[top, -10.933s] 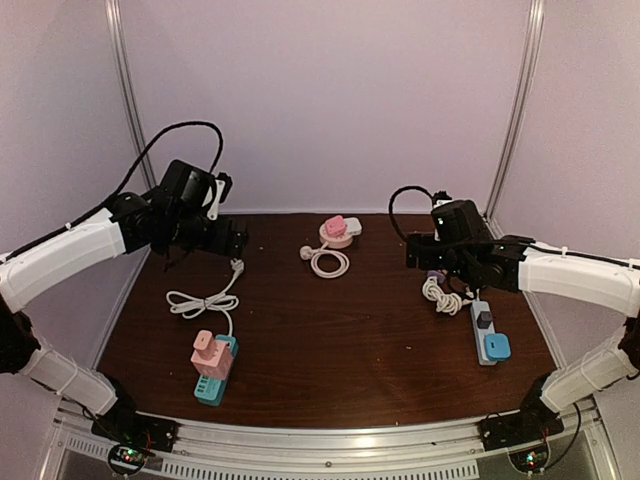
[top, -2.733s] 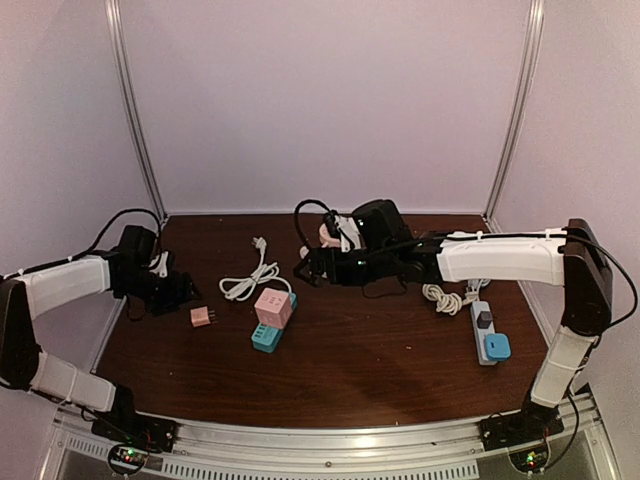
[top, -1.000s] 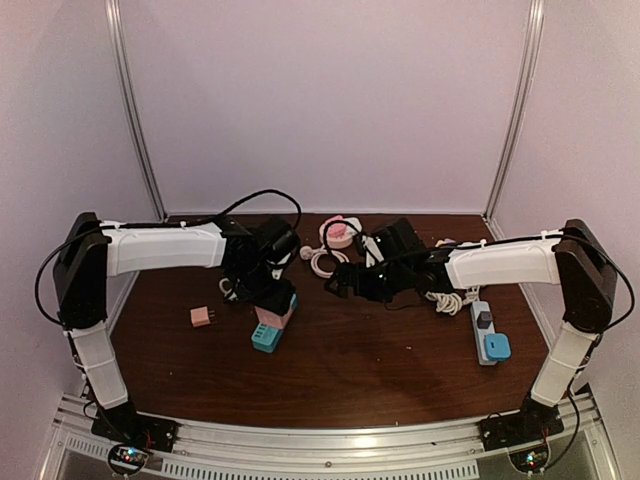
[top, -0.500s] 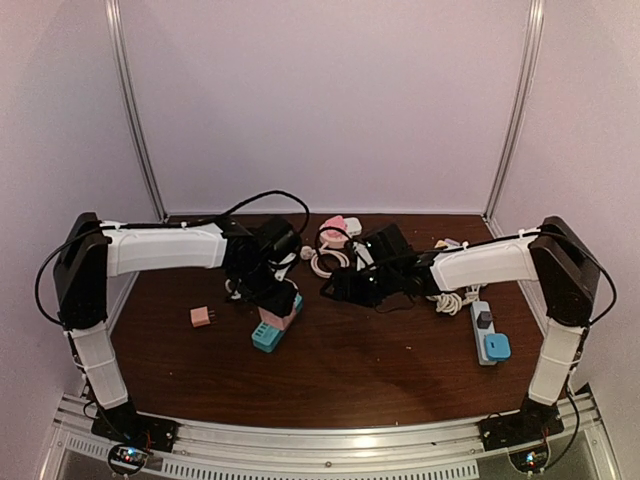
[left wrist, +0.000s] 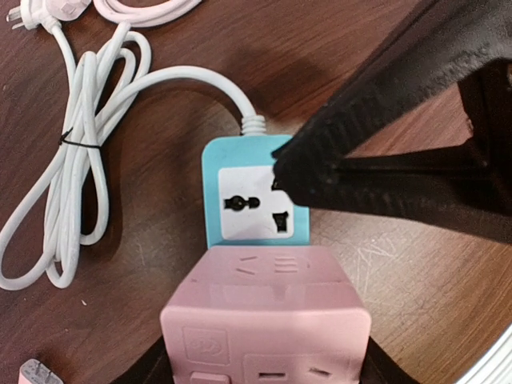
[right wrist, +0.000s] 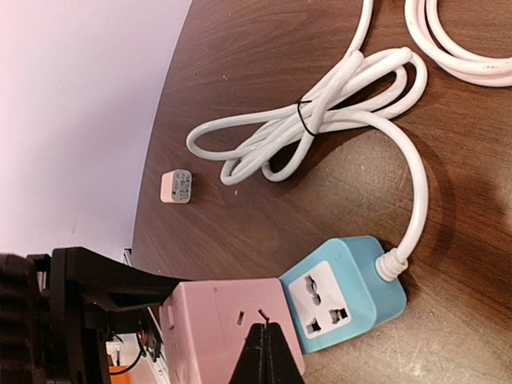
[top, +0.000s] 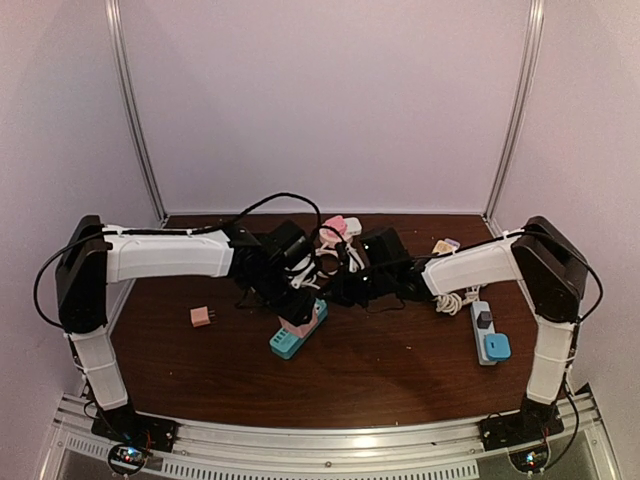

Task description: Pull the plug off the socket

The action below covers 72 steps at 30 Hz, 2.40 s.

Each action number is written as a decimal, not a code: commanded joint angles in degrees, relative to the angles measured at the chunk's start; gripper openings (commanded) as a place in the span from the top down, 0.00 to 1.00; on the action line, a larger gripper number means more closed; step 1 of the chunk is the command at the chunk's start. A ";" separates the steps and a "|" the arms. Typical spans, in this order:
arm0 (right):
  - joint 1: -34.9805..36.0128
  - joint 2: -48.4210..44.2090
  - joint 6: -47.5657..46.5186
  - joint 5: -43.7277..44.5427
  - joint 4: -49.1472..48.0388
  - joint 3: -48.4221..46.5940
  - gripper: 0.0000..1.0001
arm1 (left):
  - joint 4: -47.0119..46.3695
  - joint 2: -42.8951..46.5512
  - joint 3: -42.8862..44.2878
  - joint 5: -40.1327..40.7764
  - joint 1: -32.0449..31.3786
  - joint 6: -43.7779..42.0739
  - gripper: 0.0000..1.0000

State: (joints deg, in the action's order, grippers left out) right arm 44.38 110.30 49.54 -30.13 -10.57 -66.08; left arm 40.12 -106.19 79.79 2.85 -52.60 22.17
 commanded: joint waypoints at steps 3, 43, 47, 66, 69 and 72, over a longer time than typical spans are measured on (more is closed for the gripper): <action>-0.41 2.73 2.70 -3.15 -4.87 0.96 1.00 | -5.09 1.20 1.38 0.07 -0.82 -0.31 0.76; -0.35 11.58 -0.89 4.64 2.26 3.07 1.00 | 3.49 -4.28 14.59 1.61 1.06 3.23 0.76; -0.14 11.51 -2.61 6.63 4.70 2.53 1.00 | 4.34 -4.48 15.59 -2.60 2.68 3.22 0.75; 0.88 12.13 -7.26 10.56 8.78 2.91 1.00 | 6.25 -7.32 16.52 -13.01 8.54 3.38 0.73; 0.85 11.87 -7.07 9.72 8.05 3.11 1.00 | 6.81 -7.34 17.09 -13.59 8.57 2.88 0.73; 0.88 10.87 -6.51 8.82 7.05 3.11 1.00 | 7.86 -6.33 16.86 -11.76 8.61 2.82 0.73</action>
State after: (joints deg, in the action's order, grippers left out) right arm 45.41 118.41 43.44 -25.12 -15.05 -66.59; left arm 49.04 -113.38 94.94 -8.78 -44.18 25.19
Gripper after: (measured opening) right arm 0.009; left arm 0.626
